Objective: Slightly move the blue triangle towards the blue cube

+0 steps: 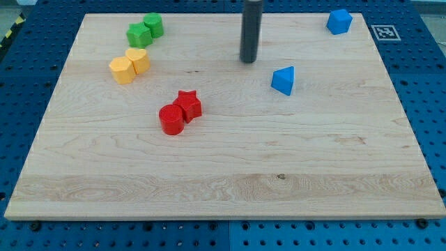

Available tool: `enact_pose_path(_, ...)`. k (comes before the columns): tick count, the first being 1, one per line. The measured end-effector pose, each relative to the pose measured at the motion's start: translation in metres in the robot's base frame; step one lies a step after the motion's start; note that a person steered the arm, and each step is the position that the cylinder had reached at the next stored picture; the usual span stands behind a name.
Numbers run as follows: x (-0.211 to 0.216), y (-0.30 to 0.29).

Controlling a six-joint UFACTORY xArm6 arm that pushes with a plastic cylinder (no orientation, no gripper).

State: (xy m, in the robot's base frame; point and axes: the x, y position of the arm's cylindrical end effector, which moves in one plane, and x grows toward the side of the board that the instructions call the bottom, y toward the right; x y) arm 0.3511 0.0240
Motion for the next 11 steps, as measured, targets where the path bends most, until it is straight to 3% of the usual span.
enact_pose_path(1, 0.055, -0.018)
enact_pose_path(5, 0.065, 0.058)
enact_pose_path(8, 0.046, 0.094)
enact_pose_path(11, -0.01, 0.101)
